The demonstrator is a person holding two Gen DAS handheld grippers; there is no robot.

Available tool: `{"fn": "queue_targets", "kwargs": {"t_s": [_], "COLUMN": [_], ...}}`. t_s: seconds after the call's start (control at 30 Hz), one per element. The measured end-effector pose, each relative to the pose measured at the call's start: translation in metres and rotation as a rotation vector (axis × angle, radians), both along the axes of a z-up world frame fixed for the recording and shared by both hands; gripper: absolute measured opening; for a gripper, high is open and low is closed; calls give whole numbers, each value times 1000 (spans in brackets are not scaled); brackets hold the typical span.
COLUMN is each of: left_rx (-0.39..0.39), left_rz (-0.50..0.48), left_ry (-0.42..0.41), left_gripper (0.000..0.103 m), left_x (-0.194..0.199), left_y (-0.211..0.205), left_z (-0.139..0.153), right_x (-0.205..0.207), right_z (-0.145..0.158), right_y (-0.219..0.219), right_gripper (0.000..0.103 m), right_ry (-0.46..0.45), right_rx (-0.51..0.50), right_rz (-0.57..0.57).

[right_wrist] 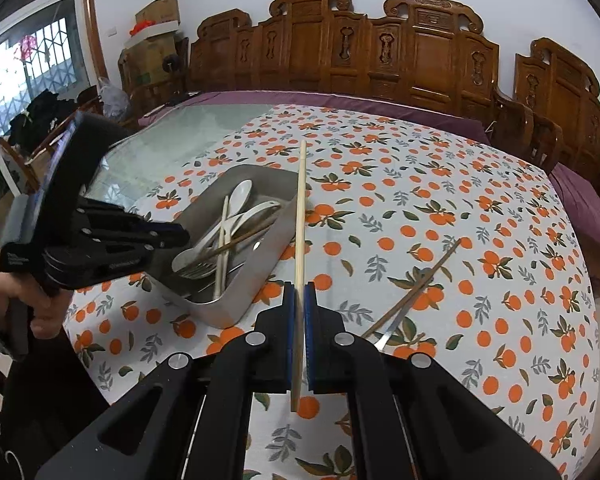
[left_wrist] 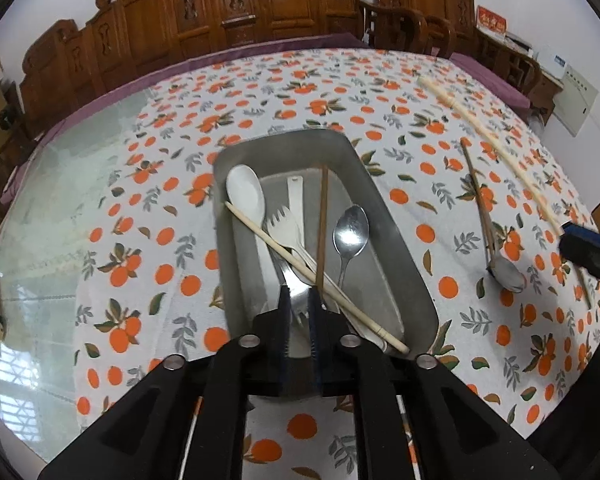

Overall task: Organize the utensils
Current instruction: 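Carry the dark chopstick into the tray and open the left gripper, then lower the light chopstick into the tray and open the right gripper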

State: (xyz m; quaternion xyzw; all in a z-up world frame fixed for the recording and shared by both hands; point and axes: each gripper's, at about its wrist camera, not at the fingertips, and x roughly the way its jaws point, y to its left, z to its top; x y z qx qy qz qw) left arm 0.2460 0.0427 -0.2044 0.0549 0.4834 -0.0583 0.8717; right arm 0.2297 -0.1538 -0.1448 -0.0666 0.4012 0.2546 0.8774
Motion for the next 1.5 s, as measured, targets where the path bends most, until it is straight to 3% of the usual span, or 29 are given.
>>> {"fn": "queue_targets", "kwargs": {"t_s": [0.17,0.33,0.53,1.0,1.5], "left_rx": [-11,-34,-64,-98,-97], "left_rz": [6,25,74,145,124], "left_ry": [-73,-147,-214,-236,-235], "left_gripper": [28,60,86,90,90], "left_x": [-17,-34,-45,-55,-58], "left_y": [16,38,68,109,104], "left_z": [27,51,66,56,56], "right_x": [-1,3,12,51,69], "right_z": [2,3,-1,-31,-56], "right_y": [16,34,57,98,120], "right_gripper": [6,6,6,6,8], "right_ry": [4,16,35,138,237], "right_rx": [0,11,12,45,100], "right_rz": [17,30,40,18,-8]}}
